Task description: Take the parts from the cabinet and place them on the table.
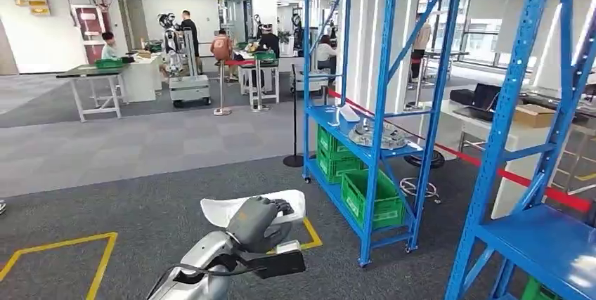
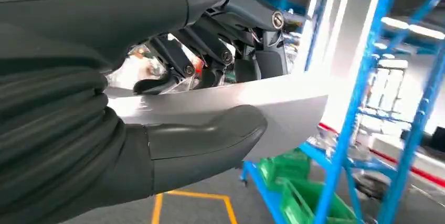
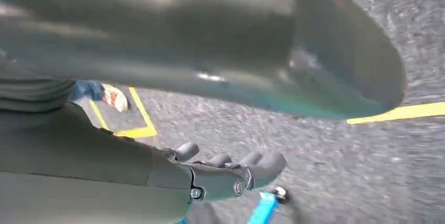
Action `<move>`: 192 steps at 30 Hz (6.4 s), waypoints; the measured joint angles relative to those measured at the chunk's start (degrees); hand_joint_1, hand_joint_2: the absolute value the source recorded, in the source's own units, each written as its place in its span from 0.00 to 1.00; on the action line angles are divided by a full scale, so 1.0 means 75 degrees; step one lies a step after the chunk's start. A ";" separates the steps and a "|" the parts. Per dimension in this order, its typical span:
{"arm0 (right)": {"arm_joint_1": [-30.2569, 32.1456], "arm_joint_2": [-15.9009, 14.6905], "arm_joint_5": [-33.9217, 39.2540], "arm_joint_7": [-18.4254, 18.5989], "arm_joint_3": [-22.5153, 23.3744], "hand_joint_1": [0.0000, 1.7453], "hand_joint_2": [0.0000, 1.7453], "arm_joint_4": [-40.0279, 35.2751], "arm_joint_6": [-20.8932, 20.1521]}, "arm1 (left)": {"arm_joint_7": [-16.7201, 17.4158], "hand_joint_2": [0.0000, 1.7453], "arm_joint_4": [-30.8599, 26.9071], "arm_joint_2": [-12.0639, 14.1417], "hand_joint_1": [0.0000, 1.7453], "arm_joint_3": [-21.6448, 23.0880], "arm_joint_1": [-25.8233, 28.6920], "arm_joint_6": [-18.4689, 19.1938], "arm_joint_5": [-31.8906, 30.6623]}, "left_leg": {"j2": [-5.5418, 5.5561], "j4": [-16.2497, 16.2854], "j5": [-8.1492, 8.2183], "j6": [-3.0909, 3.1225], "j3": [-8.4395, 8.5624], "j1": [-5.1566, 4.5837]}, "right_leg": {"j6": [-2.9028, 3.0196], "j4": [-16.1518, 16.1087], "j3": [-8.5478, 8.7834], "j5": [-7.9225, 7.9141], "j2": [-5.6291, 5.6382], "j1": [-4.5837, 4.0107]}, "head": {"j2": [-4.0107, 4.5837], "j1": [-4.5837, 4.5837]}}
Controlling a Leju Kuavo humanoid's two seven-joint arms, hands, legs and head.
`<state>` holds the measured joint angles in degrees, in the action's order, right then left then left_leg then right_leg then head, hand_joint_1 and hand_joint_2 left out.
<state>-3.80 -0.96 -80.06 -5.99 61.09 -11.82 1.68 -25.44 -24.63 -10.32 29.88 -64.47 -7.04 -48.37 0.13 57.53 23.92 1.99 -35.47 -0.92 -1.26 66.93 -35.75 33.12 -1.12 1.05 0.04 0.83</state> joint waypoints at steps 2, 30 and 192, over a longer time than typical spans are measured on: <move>0.0039 -0.0017 -0.0003 -0.0003 0.0012 0.00 0.00 0.0000 -0.0003 | 0.0000 1.00 0.0003 -0.0052 0.98 0.0026 0.0064 0.0000 0.0000 | 0.0250 0.0013 0.0002 0.0010 -0.0001 0.0000 | -0.0036 0.1177 -0.0640 0.0392 0.0128 -0.0008 | 0.0000 0.0012; 0.0045 0.0012 0.0184 0.0160 0.0256 0.00 0.00 -0.0006 -0.0041 | 0.0105 1.00 -0.0058 -0.0594 0.98 0.0035 0.0062 0.0061 -0.0254 | -0.0087 0.0061 0.0026 0.0066 -0.0005 -0.0006 | -0.0073 -0.0207 0.0132 -0.0098 -0.0068 0.0041 | 0.0000 -0.0009; 0.0014 0.0029 -0.0344 0.0102 0.0306 0.00 0.00 -0.0006 -0.0481 | 0.0006 1.00 0.0155 -0.0113 0.98 0.0032 0.0056 0.0577 -0.0251 | 0.0128 0.0202 0.0779 -0.0062 0.0633 0.0061 | -0.0238 -0.0887 -0.0295 -0.1191 0.0154 0.0050 | 0.0000 0.0050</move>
<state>-3.70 -0.74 -82.64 -5.22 63.39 -11.87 -1.92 -25.40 -23.47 -11.17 30.12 -64.05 -2.71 -50.25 1.09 59.04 29.76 1.53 -30.72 -0.46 -3.04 60.27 -37.96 24.19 0.03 1.43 0.04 1.20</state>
